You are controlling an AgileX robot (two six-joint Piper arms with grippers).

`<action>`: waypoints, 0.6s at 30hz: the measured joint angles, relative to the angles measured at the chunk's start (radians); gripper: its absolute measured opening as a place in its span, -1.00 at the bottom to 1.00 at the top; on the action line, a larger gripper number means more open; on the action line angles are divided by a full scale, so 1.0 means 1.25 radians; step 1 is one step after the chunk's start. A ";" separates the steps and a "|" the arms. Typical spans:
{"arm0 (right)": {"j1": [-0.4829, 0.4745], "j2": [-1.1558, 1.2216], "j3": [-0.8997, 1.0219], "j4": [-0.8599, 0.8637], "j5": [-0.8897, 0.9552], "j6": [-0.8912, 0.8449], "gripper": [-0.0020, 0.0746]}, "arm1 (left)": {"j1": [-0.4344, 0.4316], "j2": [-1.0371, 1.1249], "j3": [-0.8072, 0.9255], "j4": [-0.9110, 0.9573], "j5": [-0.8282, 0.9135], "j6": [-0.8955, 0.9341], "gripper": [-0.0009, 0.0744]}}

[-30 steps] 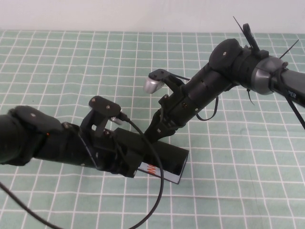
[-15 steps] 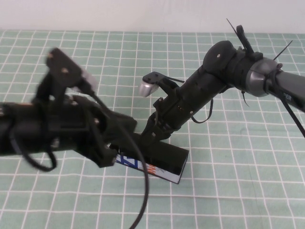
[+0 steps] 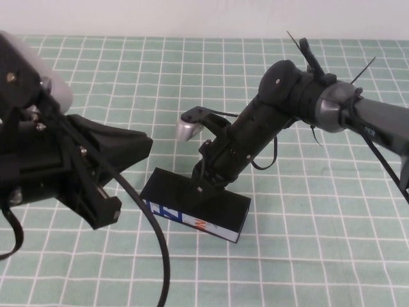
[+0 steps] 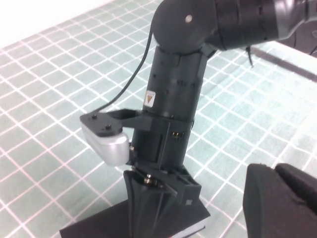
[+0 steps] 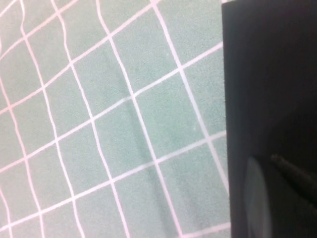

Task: Return glasses to glasses case
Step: Close the glasses case

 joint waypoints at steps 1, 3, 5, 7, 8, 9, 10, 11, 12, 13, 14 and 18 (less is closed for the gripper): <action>0.001 0.001 -0.002 -0.001 0.000 0.000 -0.98 | 0.000 -0.001 0.000 0.009 0.000 -0.008 -0.99; 0.004 0.007 -0.004 -0.001 0.003 0.002 -0.98 | 0.000 -0.001 0.000 0.019 0.001 -0.016 -0.99; 0.006 0.007 -0.006 -0.001 0.004 0.002 -0.98 | 0.000 -0.001 0.000 0.024 0.001 -0.019 -0.99; 0.007 0.006 -0.006 -0.001 0.004 0.002 -0.98 | 0.000 -0.008 0.000 0.026 0.003 -0.020 -0.99; 0.007 0.006 -0.009 -0.001 0.004 0.002 -0.98 | 0.000 -0.013 0.000 0.026 0.003 -0.021 -0.99; 0.007 0.002 -0.015 -0.005 0.004 0.004 -0.98 | 0.000 -0.020 0.000 0.026 0.003 -0.021 -0.99; 0.007 -0.001 -0.020 -0.014 0.004 0.003 -0.98 | 0.000 -0.027 0.000 0.026 0.003 -0.021 -0.99; 0.007 -0.007 -0.026 -0.023 0.004 0.003 -0.98 | 0.000 -0.035 0.000 0.026 0.003 -0.021 -0.99; 0.005 -0.017 -0.036 -0.032 0.004 0.003 -0.98 | 0.000 -0.046 0.000 0.026 0.003 -0.021 -0.99; 0.002 -0.031 -0.049 -0.036 0.004 0.005 -0.98 | 0.000 -0.058 0.000 0.028 0.001 -0.021 -0.99; -0.002 -0.044 -0.062 -0.040 0.004 0.013 -0.98 | 0.000 -0.067 0.000 0.028 0.001 -0.021 -0.99; -0.028 -0.122 -0.148 -0.068 0.008 0.113 -0.98 | 0.000 -0.119 0.000 0.022 -0.004 -0.029 -0.99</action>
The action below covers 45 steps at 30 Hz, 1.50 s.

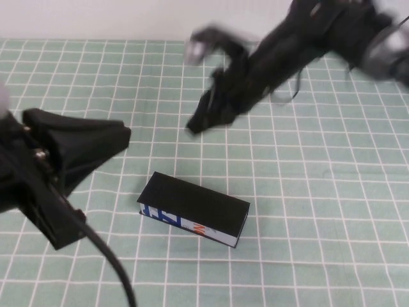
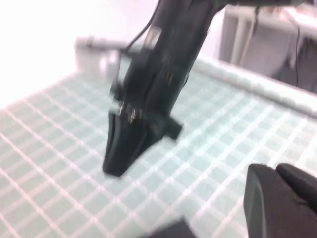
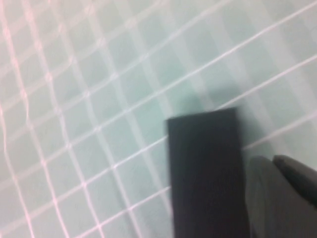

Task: Return glasses to glasses case

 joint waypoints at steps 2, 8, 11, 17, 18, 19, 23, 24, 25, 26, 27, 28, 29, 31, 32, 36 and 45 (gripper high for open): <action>-0.021 -0.038 -0.042 -0.036 0.005 0.080 -0.98 | 0.000 -0.020 0.000 -0.032 -0.024 -0.002 -0.99; -0.105 -0.173 -0.080 -0.171 0.005 0.305 -0.98 | 0.000 -0.083 0.000 -0.169 -0.145 -0.002 -0.99; -0.157 -0.248 -0.081 -0.258 0.007 0.358 -0.98 | 0.000 -0.121 0.000 -0.175 -0.187 -0.003 -0.99; -0.266 -0.449 -0.016 -0.334 0.002 0.390 -0.98 | 0.000 -0.172 -0.002 -0.039 -0.188 -0.022 -0.99; -0.286 -0.493 0.013 -0.337 -0.015 0.392 -0.98 | 0.000 -0.178 -0.002 -0.020 -0.179 -0.040 -0.99; -0.304 -0.540 0.049 -0.342 -0.038 0.392 -0.98 | 0.000 -0.185 -0.002 -0.003 -0.170 -0.061 -0.99; -0.351 -0.748 0.241 -0.372 -0.185 0.393 -0.98 | 0.000 -0.206 -0.002 0.073 -0.139 -0.137 -0.99; -0.355 -0.810 0.306 -0.383 -0.236 0.393 -0.98 | 0.000 -0.208 -0.002 0.101 -0.131 -0.159 -0.99; -0.358 -0.874 0.375 -0.388 -0.291 0.393 -0.98 | 0.000 -0.211 -0.002 0.134 -0.122 -0.187 -0.99; -0.360 -0.927 0.433 -0.390 -0.338 0.393 -0.98 | 0.000 -0.213 -0.002 0.162 -0.118 -0.212 -0.99; -0.361 -0.993 0.510 -0.390 -0.399 0.393 -0.98 | 0.000 -0.217 -0.002 0.202 -0.108 -0.246 -0.99; -0.362 -1.060 0.588 -0.390 -0.458 0.394 -0.98 | 0.000 -0.219 -0.002 0.241 -0.097 -0.283 -0.99; -0.362 -1.113 0.651 -0.387 -0.515 0.395 -0.98 | 0.000 -0.223 -0.002 0.274 -0.088 -0.313 -0.99; -0.362 -1.238 0.803 -0.377 -0.609 0.395 -0.98 | 0.000 -0.226 -0.002 0.352 -0.062 -0.387 -0.99; -0.362 -1.283 0.873 -0.366 -0.634 0.395 -0.98 | 0.000 -0.230 -0.002 0.387 -0.051 -0.421 -0.99; -0.362 -1.437 1.068 -0.328 -0.656 0.395 -0.98 | 0.000 -0.234 -0.002 0.467 -0.033 -0.500 -0.99; -0.362 -1.482 1.208 -0.248 -0.645 0.395 -0.98 | 0.000 -0.234 -0.002 0.485 -0.026 -0.520 -0.99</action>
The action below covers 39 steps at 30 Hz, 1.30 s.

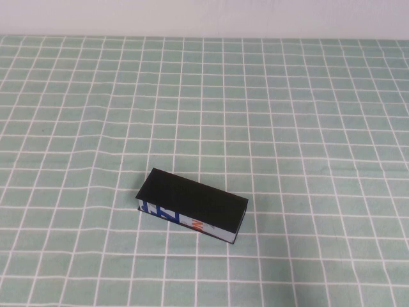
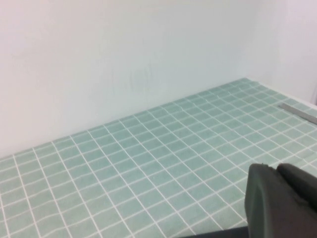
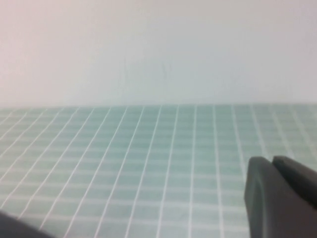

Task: Return glasses to glasses case

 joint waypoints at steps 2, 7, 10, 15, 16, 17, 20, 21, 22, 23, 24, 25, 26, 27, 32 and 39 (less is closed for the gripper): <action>0.000 0.000 0.015 0.019 0.015 0.000 -0.98 | 0.000 0.000 0.000 0.000 0.009 -0.003 -0.99; 0.000 -0.001 0.050 0.035 0.054 0.000 -0.98 | 0.000 0.000 0.000 0.000 0.025 -0.002 -0.99; 0.000 -0.001 0.077 0.036 0.075 0.000 -0.98 | 0.000 0.000 0.000 0.002 0.029 -0.002 -0.99; 0.000 -0.001 0.106 0.036 0.105 0.000 -0.98 | 0.000 0.000 0.000 0.002 0.030 -0.002 -0.99; 0.000 -0.001 0.114 0.036 0.111 0.000 -0.98 | 0.000 0.000 0.000 0.002 0.030 -0.002 -0.99; 0.000 -0.001 0.121 0.036 0.117 0.000 -0.98 | 0.000 0.000 0.000 0.002 0.030 -0.002 -0.99; 0.000 -0.001 0.139 0.036 0.141 0.000 -0.98 | 0.000 0.000 0.000 0.002 0.030 -0.002 -0.99; 0.000 -0.001 0.143 0.036 0.145 0.000 -0.98 | 0.000 0.000 0.000 0.011 0.023 0.000 -0.99; 0.000 -0.001 0.144 0.036 0.147 0.000 -0.98 | 0.000 0.000 0.000 0.025 0.009 0.003 -0.99; 0.000 -0.001 0.146 0.036 0.149 0.000 -0.98 | 0.000 0.000 0.000 0.043 -0.008 0.004 -0.99; 0.000 -0.001 0.146 0.036 0.151 0.000 -0.98 | 0.000 0.000 0.000 0.056 -0.026 0.006 -0.99; 0.000 -0.001 0.146 0.036 0.151 0.000 -0.98 | 0.000 0.000 0.002 0.063 -0.045 0.006 -0.99; 0.000 -0.001 0.146 0.036 0.151 0.000 -0.98 | 0.000 0.000 0.007 0.069 -0.058 0.006 -0.99; 0.000 -0.001 0.146 0.036 0.151 0.000 -0.98 | 0.000 -0.002 0.016 0.072 -0.069 0.006 -0.99; 0.000 -0.001 0.146 0.037 0.151 0.000 -0.98 | 0.000 -0.054 0.133 0.127 -0.103 -0.003 -0.99; 0.000 -0.001 0.146 0.038 0.151 0.000 -0.98 | 0.052 -0.256 0.471 0.168 -0.316 -0.062 -0.99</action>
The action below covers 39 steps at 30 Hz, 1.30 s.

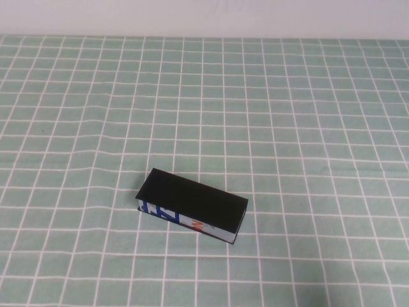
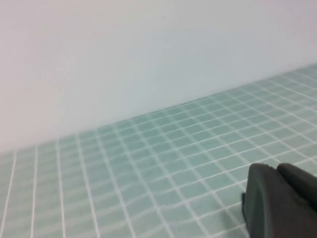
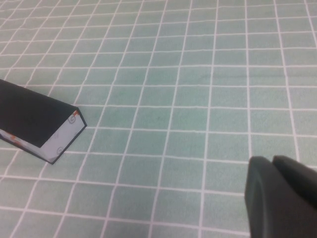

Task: Return glasses to glasses case

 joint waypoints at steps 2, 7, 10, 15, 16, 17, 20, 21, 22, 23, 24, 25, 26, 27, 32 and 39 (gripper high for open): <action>0.000 0.000 0.000 0.000 0.000 0.000 -0.98 | 0.030 -0.066 0.079 0.000 -0.040 -0.047 -0.99; 0.000 0.000 0.000 0.001 0.000 0.000 -0.98 | 0.077 -0.162 0.198 0.000 -0.033 -0.092 -0.99; 0.000 0.000 0.000 0.001 0.000 0.000 -0.98 | 0.100 -0.174 0.214 0.000 0.020 -0.102 -0.99; 0.000 0.000 0.000 0.001 0.000 0.000 -0.98 | 0.134 -0.176 0.216 0.000 0.137 -0.113 -0.99; 0.000 0.000 0.000 0.001 0.000 0.000 -0.98 | 0.139 -0.177 0.216 0.000 0.139 -0.114 -0.99; 0.000 0.000 0.000 0.001 0.000 0.000 -0.98 | 0.141 -0.177 0.216 0.000 0.140 -0.114 -0.99; 0.000 0.000 0.000 0.001 0.000 0.000 -0.98 | 0.140 -0.177 0.216 0.000 0.143 -0.115 -0.99; 0.000 0.000 0.000 0.001 0.000 0.000 -0.98 | 0.140 -0.177 0.216 0.000 0.143 -0.116 -0.99; 0.000 0.000 0.000 0.001 0.000 0.000 -0.98 | 0.140 -0.177 0.216 0.000 0.143 -0.117 -0.99; 0.000 0.000 0.000 0.001 0.000 0.000 -0.98 | 0.140 -0.177 0.216 0.000 0.143 -0.118 -0.99; 0.000 0.000 0.000 0.001 0.000 0.000 -0.98 | 0.140 -0.177 0.216 0.000 0.143 -0.118 -0.99; 0.000 0.000 0.000 0.001 0.000 0.000 -0.98 | 0.140 -0.177 0.216 0.000 0.145 -0.118 -0.99; 0.000 0.000 0.000 0.001 0.000 0.000 -0.98 | 0.140 -0.177 0.216 0.000 0.145 -0.118 -0.99; 0.000 0.000 0.000 0.001 0.000 0.000 -0.98 | 0.140 -0.177 0.216 0.000 0.145 -0.118 -0.99; 0.000 0.000 0.000 0.001 0.000 0.000 -0.98 | 0.140 -0.177 0.216 0.000 0.145 -0.118 -0.99; 0.000 0.000 0.000 0.001 0.000 0.000 -0.98 | 0.140 -0.177 0.216 0.000 0.145 -0.118 -0.99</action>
